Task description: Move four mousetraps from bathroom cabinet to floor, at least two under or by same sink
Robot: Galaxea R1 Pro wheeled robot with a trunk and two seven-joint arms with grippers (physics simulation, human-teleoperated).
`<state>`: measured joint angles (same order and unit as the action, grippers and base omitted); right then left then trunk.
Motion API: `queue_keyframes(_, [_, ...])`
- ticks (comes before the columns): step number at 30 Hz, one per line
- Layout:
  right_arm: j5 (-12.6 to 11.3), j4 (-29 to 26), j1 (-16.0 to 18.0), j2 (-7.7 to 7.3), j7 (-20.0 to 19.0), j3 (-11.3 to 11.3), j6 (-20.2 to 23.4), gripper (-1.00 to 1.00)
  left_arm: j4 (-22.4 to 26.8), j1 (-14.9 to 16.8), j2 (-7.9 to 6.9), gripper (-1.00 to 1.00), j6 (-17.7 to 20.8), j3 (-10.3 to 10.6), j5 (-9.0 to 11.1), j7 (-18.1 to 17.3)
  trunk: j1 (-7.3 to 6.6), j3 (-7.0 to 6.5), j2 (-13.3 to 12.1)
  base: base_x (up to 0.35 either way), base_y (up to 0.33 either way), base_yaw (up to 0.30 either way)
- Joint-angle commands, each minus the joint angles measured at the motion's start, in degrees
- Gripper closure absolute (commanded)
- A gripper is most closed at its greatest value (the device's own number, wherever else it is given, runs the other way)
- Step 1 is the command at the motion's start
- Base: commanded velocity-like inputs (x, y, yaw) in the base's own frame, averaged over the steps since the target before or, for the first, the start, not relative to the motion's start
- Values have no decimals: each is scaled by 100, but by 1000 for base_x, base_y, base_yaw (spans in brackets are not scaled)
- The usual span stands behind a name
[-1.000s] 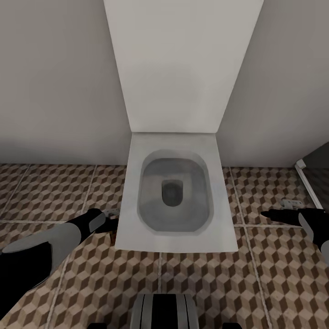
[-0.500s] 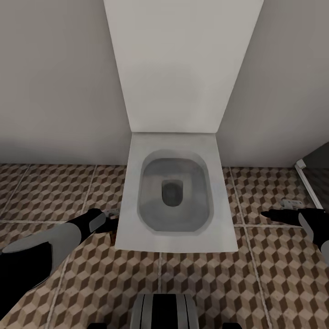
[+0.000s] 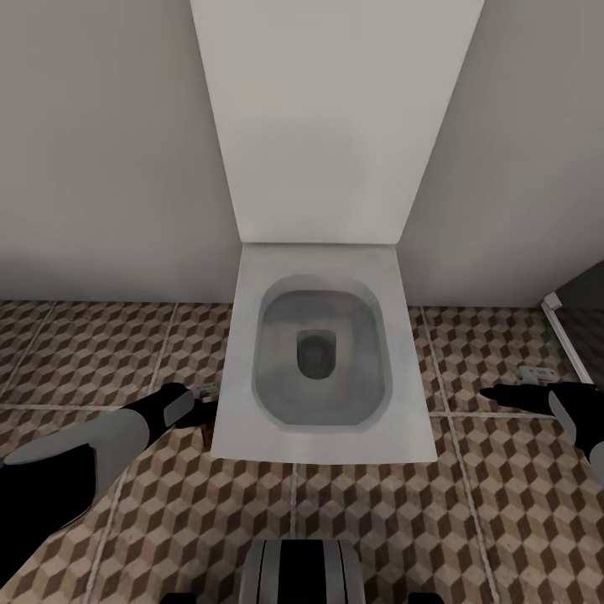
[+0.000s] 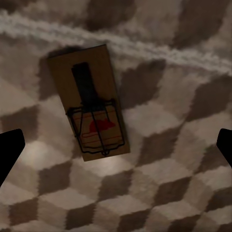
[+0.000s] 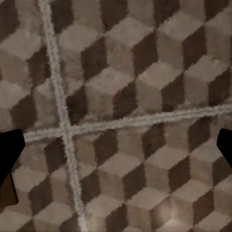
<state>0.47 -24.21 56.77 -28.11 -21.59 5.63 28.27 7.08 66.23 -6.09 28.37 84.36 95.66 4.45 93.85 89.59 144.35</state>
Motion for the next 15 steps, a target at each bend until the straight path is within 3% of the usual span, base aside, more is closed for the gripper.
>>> queue_keyframes(1, [6,-9,1,2,-24,35,39,-100,22,2,-7,-100,11,28,58,47,-1,3,1,0,0,0])
queue_keyframes(15, [7,-5,2,4,-21,35,52,-100,22,1,-6,-100,11,28,58,47,-1,3,1,0,0,0])
